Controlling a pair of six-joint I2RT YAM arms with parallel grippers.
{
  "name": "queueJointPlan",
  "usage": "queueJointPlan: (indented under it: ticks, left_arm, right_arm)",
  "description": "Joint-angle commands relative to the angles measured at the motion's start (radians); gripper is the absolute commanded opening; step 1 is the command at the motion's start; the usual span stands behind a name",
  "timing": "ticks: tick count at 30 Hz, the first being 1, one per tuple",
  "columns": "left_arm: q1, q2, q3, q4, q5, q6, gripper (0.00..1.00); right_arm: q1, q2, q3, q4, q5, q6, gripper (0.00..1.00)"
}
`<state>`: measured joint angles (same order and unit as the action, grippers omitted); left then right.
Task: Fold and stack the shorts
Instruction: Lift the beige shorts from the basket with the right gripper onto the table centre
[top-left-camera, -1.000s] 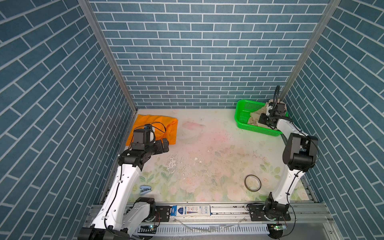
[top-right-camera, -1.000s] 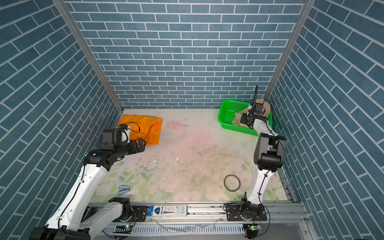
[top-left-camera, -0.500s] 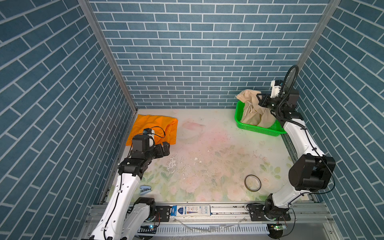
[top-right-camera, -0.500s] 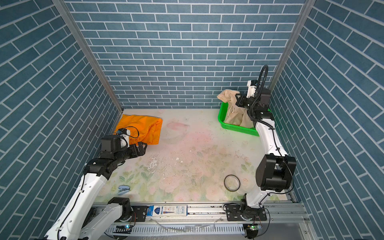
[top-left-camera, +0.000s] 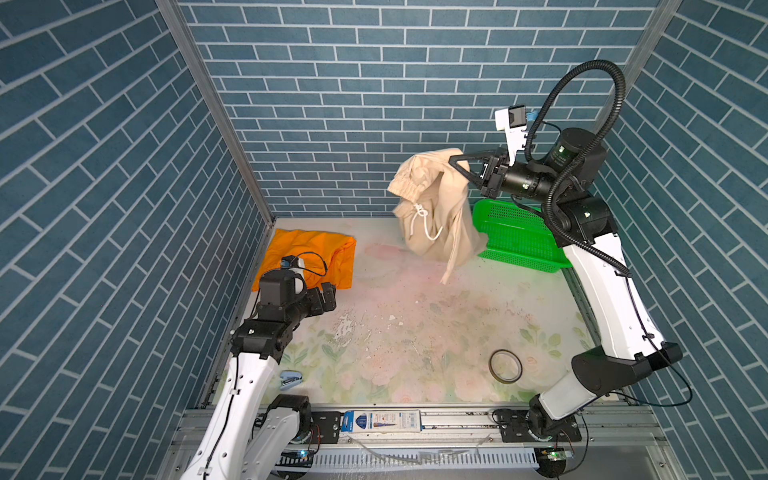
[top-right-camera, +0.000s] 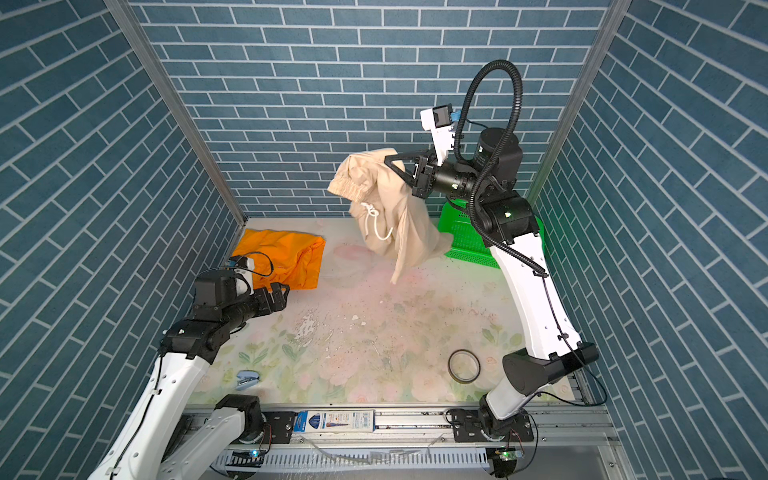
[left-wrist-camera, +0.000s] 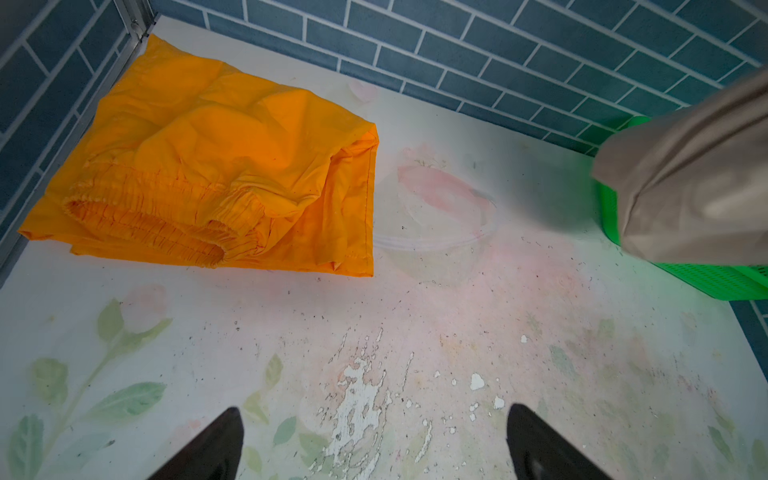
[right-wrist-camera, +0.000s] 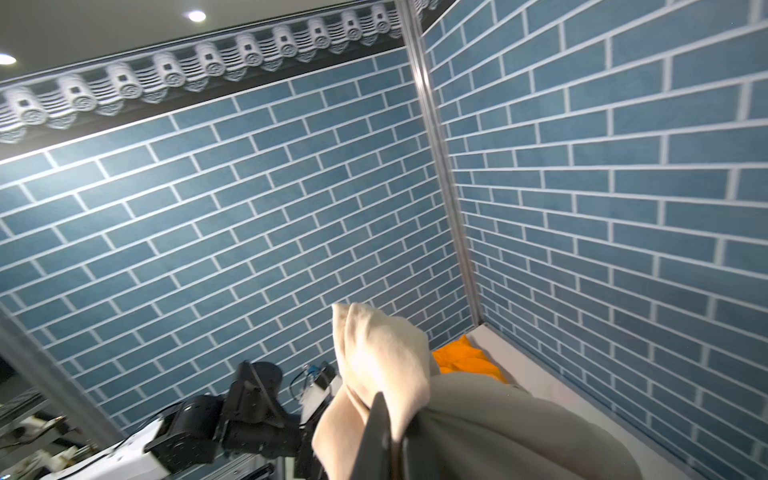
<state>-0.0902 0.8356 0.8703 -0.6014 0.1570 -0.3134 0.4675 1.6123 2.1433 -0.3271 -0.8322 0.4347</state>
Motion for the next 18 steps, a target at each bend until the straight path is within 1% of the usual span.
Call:
queueJointPlan:
  ticks: [1, 3, 5, 7, 11, 12, 15, 17, 18]
  left_arm:
    - [-0.001, 0.020, 0.063, -0.065, -0.022, 0.038, 1.00]
    - [0.000, 0.026, 0.086, -0.093, -0.044, 0.045, 1.00]
    - [0.000, 0.033, 0.094, -0.097, -0.025, 0.049, 1.00]
    - [0.000, 0.045, 0.093, -0.091, 0.031, 0.050, 1.00]
    - [-0.001, 0.072, 0.054, -0.062, 0.152, 0.025, 1.00]
    - [-0.002, 0.074, 0.036, -0.046, 0.188, 0.014, 1.00]
    - [-0.005, 0.063, -0.054, 0.056, 0.294, -0.032, 1.00]
    - [-0.014, 0.067, -0.116, 0.144, 0.357, -0.073, 1.00]
    - [-0.027, 0.071, -0.151, 0.178, 0.363, -0.099, 1.00]
  right_arm:
    - [0.060, 0.012, 0.003, -0.005, -0.029, 0.070, 0.00]
    - [0.080, 0.000, -0.043, 0.009, -0.001, 0.104, 0.00]
    - [0.081, -0.038, -0.154, 0.070, 0.025, 0.154, 0.00]
    - [0.078, -0.090, -0.301, 0.115, 0.082, 0.179, 0.00]
    - [0.050, -0.172, -0.584, 0.087, 0.239, 0.160, 0.00]
    - [0.030, -0.186, -0.673, 0.113, 0.256, 0.177, 0.00]
    - [-0.057, -0.212, -0.931, 0.288, 0.229, 0.297, 0.00]
    - [-0.108, -0.216, -1.057, 0.375, 0.225, 0.349, 0.00]
    - [-0.131, -0.220, -1.107, 0.403, 0.228, 0.364, 0.00]
